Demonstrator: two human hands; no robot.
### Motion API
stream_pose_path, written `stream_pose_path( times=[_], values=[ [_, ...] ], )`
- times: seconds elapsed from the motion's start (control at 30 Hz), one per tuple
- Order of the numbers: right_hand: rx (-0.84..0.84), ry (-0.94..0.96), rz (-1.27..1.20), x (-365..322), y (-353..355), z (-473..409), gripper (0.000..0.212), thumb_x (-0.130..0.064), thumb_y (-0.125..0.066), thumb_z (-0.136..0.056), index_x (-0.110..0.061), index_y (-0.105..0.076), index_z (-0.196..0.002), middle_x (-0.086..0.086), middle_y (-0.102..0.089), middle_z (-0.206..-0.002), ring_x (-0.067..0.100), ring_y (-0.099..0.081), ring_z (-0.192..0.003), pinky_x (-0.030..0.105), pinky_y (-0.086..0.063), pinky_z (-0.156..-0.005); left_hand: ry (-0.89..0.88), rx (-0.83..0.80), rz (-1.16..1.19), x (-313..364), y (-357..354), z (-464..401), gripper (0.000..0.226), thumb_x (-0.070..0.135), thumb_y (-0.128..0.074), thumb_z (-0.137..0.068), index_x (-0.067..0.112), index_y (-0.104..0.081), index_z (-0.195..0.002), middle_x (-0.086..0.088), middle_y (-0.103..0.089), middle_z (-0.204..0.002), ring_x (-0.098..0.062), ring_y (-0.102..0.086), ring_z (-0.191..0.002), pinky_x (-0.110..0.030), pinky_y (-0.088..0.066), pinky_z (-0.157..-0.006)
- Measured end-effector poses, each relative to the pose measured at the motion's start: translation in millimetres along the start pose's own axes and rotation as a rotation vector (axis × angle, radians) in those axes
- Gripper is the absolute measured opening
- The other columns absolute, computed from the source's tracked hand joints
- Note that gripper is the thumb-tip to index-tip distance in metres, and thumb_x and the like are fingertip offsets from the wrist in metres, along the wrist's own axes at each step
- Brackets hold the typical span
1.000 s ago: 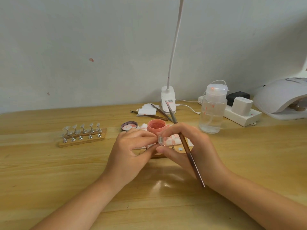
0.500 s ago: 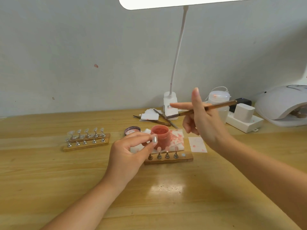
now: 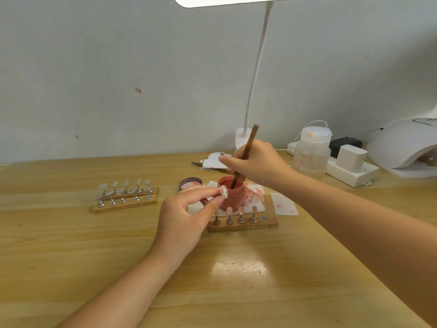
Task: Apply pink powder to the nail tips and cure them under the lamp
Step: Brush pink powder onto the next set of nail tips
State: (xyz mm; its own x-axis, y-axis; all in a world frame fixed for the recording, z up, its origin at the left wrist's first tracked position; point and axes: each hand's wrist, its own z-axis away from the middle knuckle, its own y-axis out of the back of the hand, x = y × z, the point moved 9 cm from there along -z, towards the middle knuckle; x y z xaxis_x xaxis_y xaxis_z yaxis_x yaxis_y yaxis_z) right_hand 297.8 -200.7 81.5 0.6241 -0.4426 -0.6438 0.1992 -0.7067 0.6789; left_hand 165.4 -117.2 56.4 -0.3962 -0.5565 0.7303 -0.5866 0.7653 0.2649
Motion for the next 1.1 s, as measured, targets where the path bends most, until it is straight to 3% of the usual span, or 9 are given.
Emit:
stream_pose_path(
  times=[0.07,0.13,0.27,0.43,0.53,0.73,0.87,1.0,1.1],
  values=[
    [-0.032,0.022,0.069,-3,-7,1,0.043,-0.038,-0.060,-0.086,-0.009,-0.064,-0.055,0.006,-0.059,-0.054,0.007,-0.049,-0.049,0.019,-0.039,-0.051,-0.001,0.002,-0.003,0,1,0,0.034,0.003,-0.070,-0.074,0.037,-0.065,-0.077,0.039,-0.062,-0.075,0.017,-0.056,-0.086,0.002,-0.036,-0.074],
    [-0.024,0.035,0.055,-5,-4,1,0.042,-0.037,-0.060,-0.087,-0.013,-0.062,-0.053,-0.001,-0.056,-0.049,0.005,-0.049,-0.047,0.013,-0.037,-0.048,-0.004,-0.002,-0.008,0,0,0,0.033,0.004,-0.070,-0.075,0.037,-0.065,-0.078,0.038,-0.062,-0.076,0.017,-0.056,-0.086,0.002,-0.036,-0.074],
    [0.080,-0.002,-0.113,-2,22,2,0.040,-0.033,-0.060,-0.088,-0.014,-0.062,-0.052,-0.013,-0.052,-0.036,-0.005,-0.050,-0.041,0.005,-0.037,-0.045,-0.011,0.004,-0.017,-2,1,-1,0.032,0.004,-0.070,-0.074,0.035,-0.067,-0.077,0.033,-0.064,-0.076,0.013,-0.057,-0.081,0.001,-0.037,-0.073],
    [0.130,-0.059,-0.269,9,40,7,0.038,-0.026,-0.059,-0.090,-0.011,-0.063,-0.055,-0.014,-0.052,-0.036,-0.004,-0.048,-0.037,0.004,-0.034,-0.042,-0.016,0.010,-0.021,-3,1,-1,0.030,0.002,-0.071,-0.074,0.031,-0.068,-0.076,0.020,-0.066,-0.074,0.010,-0.058,-0.080,0.000,-0.038,-0.072],
    [0.141,-0.087,-0.280,16,43,10,0.039,-0.026,-0.059,-0.089,-0.012,-0.063,-0.054,-0.011,-0.052,-0.036,-0.003,-0.046,-0.035,0.005,-0.033,-0.040,-0.009,0.007,-0.017,-3,1,-1,0.030,0.002,-0.070,-0.074,0.032,-0.068,-0.076,0.025,-0.067,-0.073,0.013,-0.058,-0.081,0.001,-0.037,-0.072],
    [0.242,-0.111,-0.280,29,57,16,0.039,-0.029,-0.058,-0.089,-0.015,-0.065,-0.054,0.000,-0.057,-0.046,-0.002,-0.050,-0.040,0.017,-0.039,-0.052,0.009,0.017,-0.026,-6,1,-1,0.036,0.002,-0.071,-0.074,0.037,-0.064,-0.073,0.038,-0.062,-0.074,0.016,-0.057,-0.079,0.002,-0.037,-0.071],
    [0.310,-0.122,-0.396,31,64,31,0.040,-0.033,-0.051,-0.093,-0.012,-0.065,-0.063,-0.001,-0.059,-0.044,0.004,-0.051,-0.036,0.014,-0.042,-0.042,0.024,0.016,-0.025,-9,1,-1,0.033,0.004,-0.070,-0.075,0.036,-0.065,-0.075,0.040,-0.061,-0.074,0.018,-0.057,-0.083,0.003,-0.036,-0.071],
    [0.286,-0.064,-0.595,24,52,59,0.043,-0.042,-0.038,-0.092,-0.012,-0.067,-0.082,0.004,-0.069,-0.060,0.011,-0.060,-0.044,0.011,-0.041,-0.044,0.025,-0.008,-0.028,-9,-2,-1,0.032,0.005,-0.069,-0.077,0.037,-0.064,-0.076,0.041,-0.060,-0.074,0.019,-0.055,-0.084,0.003,-0.035,-0.071],
    [0.268,0.179,-0.462,4,37,88,0.033,-0.044,-0.041,-0.088,-0.024,-0.067,-0.085,-0.008,-0.069,-0.075,0.001,-0.063,-0.065,0.009,-0.044,-0.058,0.001,-0.019,-0.024,-7,-3,-1,0.036,0.003,-0.069,-0.076,0.038,-0.064,-0.075,0.040,-0.060,-0.074,0.020,-0.055,-0.084,0.003,-0.035,-0.072]
  ],
)
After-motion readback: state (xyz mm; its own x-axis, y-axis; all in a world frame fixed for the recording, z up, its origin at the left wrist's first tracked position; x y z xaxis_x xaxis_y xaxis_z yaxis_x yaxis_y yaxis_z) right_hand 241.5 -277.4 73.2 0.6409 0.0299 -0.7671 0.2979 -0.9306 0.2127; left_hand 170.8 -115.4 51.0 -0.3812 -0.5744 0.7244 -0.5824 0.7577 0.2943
